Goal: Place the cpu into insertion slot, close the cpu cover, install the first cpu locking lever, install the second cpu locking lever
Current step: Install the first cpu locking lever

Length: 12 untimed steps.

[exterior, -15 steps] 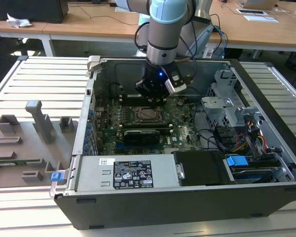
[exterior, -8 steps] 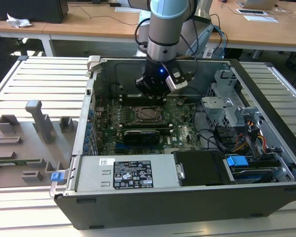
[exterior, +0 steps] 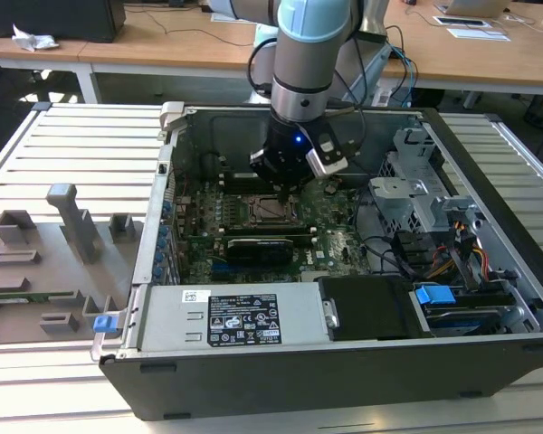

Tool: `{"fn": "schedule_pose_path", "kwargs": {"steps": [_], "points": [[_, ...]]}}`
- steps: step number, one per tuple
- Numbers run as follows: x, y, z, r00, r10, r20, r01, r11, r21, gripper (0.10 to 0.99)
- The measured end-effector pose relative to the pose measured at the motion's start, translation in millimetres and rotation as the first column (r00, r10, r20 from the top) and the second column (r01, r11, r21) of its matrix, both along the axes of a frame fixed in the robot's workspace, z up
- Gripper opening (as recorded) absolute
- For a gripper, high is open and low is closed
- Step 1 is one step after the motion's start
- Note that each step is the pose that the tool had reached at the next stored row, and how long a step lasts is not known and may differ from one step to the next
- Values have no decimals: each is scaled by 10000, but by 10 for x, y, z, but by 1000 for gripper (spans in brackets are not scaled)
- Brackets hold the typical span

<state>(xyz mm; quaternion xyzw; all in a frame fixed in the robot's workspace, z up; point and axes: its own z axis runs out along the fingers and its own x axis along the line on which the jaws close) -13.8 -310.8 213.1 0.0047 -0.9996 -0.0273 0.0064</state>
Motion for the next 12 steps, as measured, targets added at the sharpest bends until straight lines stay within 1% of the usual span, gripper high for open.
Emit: {"fn": "schedule_pose_path", "kwargs": {"steps": [5,6,7,8,10,12], "points": [[0,-87,-1,10000,1,0,-1,10000,-28,110],[1,-114,-1,10000,2,0,-2,10000,-34,110],[0,-154,-1,10000,1,0,-1,10000,-47,110],[0,-172,-1,10000,0,0,0,10000,-57,110],[0,-190,-1,10000,0,-1,0,10000,-73,110],[0,-192,4,10000,-1,0,1,10000,-85,110]]}}
